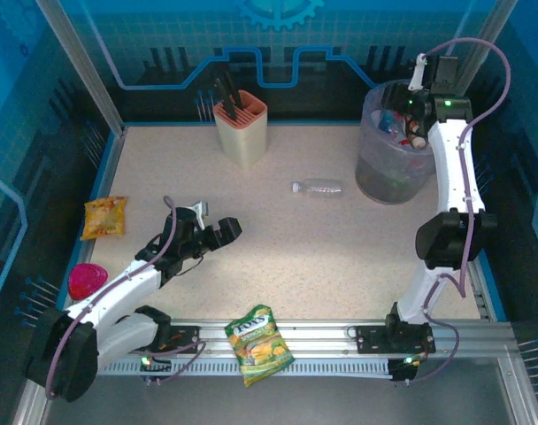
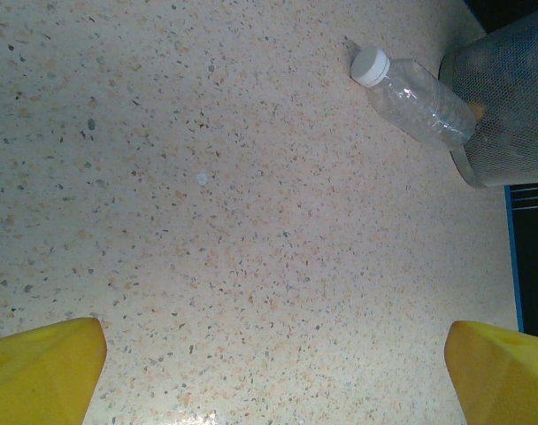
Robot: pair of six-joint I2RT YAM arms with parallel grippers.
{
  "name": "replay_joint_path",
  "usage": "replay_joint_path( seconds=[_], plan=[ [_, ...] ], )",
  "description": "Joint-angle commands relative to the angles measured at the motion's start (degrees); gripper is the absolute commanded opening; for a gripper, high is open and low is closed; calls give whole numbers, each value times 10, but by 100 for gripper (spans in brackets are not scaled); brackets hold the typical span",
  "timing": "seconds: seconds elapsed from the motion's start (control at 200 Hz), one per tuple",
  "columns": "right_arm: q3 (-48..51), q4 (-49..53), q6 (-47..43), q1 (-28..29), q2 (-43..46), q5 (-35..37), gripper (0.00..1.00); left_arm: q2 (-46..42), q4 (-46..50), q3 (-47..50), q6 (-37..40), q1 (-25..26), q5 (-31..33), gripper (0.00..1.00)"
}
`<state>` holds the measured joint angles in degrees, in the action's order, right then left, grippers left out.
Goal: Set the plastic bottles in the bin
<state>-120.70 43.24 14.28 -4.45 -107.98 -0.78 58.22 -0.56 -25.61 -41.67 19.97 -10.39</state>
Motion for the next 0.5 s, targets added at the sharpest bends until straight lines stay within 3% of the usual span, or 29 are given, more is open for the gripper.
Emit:
replay_joint_path(
  seconds=[0.0, 0.295, 0.495],
  plan=[
    [17, 5, 0, 6, -18, -19, 54, -12, 11, -13, 11, -6, -12, 99],
    [-15, 20, -20, 10, -21, -18, 52, -14, 19, -13, 12, -6, -8, 99],
    [-83, 65, -84, 28, -1, 18, 58, -9, 20, -22, 17, -6, -3, 99]
  ],
)
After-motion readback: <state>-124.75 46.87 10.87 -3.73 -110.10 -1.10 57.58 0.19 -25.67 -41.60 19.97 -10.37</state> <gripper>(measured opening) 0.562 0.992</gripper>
